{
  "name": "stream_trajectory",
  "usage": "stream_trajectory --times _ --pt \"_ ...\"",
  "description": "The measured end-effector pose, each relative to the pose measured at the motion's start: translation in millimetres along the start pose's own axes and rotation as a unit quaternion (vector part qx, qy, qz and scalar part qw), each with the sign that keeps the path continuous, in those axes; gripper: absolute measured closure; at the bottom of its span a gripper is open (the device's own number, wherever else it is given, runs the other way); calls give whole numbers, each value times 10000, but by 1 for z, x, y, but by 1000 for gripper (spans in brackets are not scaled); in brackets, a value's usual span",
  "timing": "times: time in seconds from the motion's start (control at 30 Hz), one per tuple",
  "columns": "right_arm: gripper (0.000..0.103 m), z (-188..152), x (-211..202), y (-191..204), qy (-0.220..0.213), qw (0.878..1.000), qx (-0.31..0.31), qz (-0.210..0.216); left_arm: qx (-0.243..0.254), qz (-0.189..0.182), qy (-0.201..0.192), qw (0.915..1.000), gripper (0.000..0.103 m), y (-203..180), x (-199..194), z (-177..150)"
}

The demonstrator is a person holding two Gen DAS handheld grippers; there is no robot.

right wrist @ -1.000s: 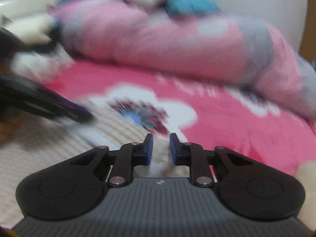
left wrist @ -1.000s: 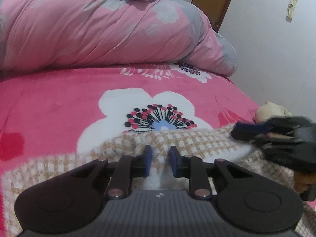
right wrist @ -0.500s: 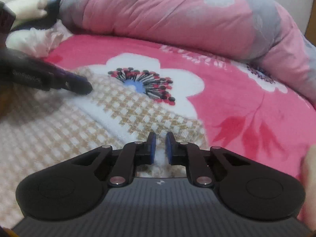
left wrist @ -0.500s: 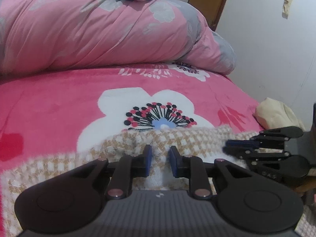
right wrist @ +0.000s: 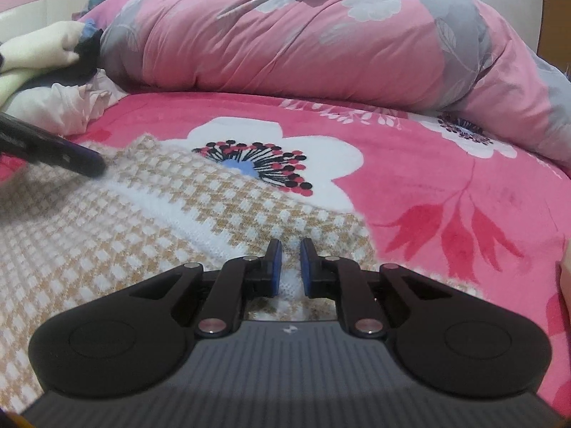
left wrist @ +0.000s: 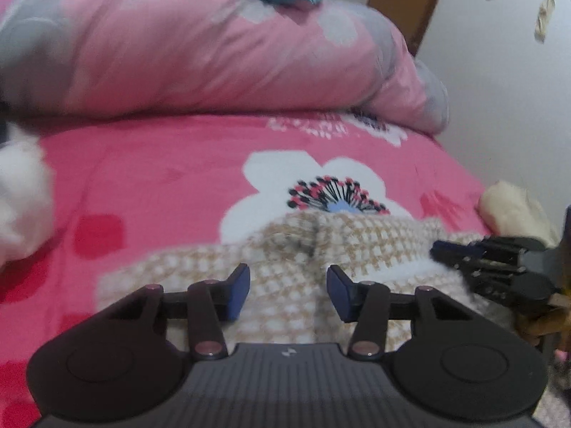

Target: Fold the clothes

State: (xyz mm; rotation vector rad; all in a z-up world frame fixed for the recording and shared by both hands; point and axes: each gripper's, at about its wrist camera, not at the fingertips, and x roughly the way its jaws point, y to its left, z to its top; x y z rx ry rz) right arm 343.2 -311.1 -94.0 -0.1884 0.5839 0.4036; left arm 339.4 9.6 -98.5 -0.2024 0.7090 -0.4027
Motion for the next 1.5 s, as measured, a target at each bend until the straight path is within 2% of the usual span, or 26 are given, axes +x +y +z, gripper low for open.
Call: stream_trajectory --times 0.13,0.2,0.33,0.4,0.47,0.53,0.6,0.67,0.77,0.83,0.9,0.97,1.07,1.3,1.37,1.5 --pt "94 -2 -1 -1 -68 9999 74 45 -473 314 -451 9974 52 32 -41 5" --pt "93 -3 -1 -3 -85 9999 122 80 -518 431 -545 9962 51 42 -51 12" --pt "93 -4 -2 -3 -106 9998 141 78 -396 187 -329 9985 52 37 -39 25" --pt "93 -4 -2 -1 -112 9999 120 54 -43 47 -93 9999 52 21 -20 25" --pt "93 -4 -2 -1 -119 9998 121 48 444 94 217 9987 52 3 4 23" --pt "93 -5 -2 -1 -128 9998 127 46 1056 658 523 9908 58 -15 28 20" --pt "93 -5 -2 -1 -135 9998 137 47 1504 1231 565 9793 63 -26 47 20" --pt "93 -5 -2 -2 -143 9997 166 69 1507 1324 493 9784 63 -28 53 24" --pt "93 -6 -2 -4 -161 9995 237 120 1469 1347 464 9788 61 -23 61 26" --pt "93 -6 -2 -5 -173 9994 264 139 1412 1368 414 9796 52 -17 66 26" --pt "93 -7 -2 -6 -183 9993 291 158 1067 1232 391 9859 46 -5 66 27" --pt "93 -7 -2 -7 -186 9992 299 164 699 1079 375 9910 46 8 66 27" --pt "93 -7 -2 -7 -188 9993 280 148 890 967 338 9907 52 0 64 27" --pt "93 -7 -2 -5 -191 9993 287 141 1433 721 252 9867 52 -23 60 26" --pt "93 -7 -2 -5 -190 9993 287 141 1527 718 238 9854 50 -26 63 26" --pt "93 -8 -3 -5 -202 9993 292 140 1302 807 310 9877 37 -17 73 25"
